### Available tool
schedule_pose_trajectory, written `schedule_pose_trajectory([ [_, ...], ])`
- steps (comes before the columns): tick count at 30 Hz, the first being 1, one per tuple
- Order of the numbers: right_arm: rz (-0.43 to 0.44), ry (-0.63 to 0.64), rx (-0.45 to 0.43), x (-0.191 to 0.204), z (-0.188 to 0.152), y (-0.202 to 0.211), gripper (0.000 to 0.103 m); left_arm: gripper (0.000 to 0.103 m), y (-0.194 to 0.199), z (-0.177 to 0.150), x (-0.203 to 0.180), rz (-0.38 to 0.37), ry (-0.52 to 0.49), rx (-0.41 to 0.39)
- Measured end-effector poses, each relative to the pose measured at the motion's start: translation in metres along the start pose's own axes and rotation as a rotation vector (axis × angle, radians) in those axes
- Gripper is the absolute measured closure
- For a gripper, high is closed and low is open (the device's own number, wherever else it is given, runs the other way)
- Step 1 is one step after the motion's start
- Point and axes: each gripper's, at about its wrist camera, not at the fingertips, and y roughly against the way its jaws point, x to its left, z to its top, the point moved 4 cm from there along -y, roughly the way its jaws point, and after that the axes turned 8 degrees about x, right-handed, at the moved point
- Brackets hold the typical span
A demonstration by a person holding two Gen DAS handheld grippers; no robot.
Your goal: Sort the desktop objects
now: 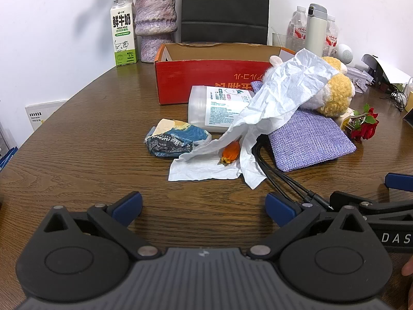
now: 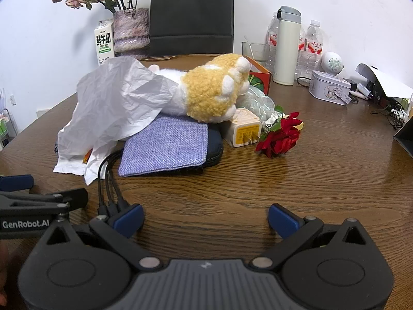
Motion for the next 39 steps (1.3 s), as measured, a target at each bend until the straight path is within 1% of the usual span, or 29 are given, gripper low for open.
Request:
schedule_pose_trajectory([
  [36, -0.004, -0.003, 0.001, -0.0001, -0.0006, -0.0003, 0.000, 0.000, 0.0000, 0.0002, 0.0002, -0.005, -0.003, 0.000],
  [39, 0.006, 0.009, 0.001, -0.0011, -0.0025, 0.0014, 0.000, 0.000, 0.0001, 0.0005, -0.0013, -0.009, -0.012, -0.001],
])
